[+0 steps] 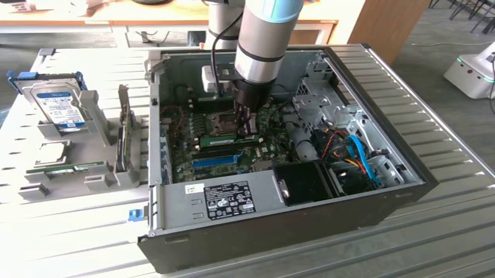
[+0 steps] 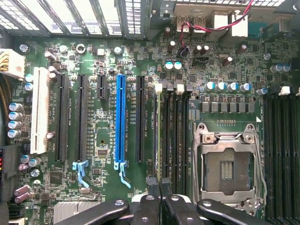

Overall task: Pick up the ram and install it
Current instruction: 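Insert the ram into the slot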

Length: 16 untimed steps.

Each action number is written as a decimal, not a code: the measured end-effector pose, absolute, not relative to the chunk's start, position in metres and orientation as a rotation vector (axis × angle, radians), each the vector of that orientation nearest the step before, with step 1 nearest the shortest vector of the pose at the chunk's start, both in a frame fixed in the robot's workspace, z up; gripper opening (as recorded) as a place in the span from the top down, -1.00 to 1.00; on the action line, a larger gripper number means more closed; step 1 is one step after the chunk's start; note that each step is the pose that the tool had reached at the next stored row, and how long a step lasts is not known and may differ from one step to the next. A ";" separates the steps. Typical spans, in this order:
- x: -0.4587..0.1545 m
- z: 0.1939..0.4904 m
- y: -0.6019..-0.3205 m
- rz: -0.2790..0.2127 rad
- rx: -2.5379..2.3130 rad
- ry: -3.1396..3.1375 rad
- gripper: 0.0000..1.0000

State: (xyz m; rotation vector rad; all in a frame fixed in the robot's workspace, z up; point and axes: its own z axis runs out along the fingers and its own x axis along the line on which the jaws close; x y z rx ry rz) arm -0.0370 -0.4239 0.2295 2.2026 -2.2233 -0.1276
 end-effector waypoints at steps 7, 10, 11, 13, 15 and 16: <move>-0.037 0.228 -0.424 -0.128 2.203 -2.223 0.76; -0.037 0.228 -0.424 -0.128 2.202 -2.223 0.76; -0.037 0.227 -0.424 -0.128 2.203 -2.223 0.76; -0.037 0.227 -0.424 -0.128 2.203 -2.223 0.76; -0.037 0.226 -0.424 -0.128 2.203 -2.223 0.76; -0.037 0.225 -0.424 -0.128 2.203 -2.223 0.76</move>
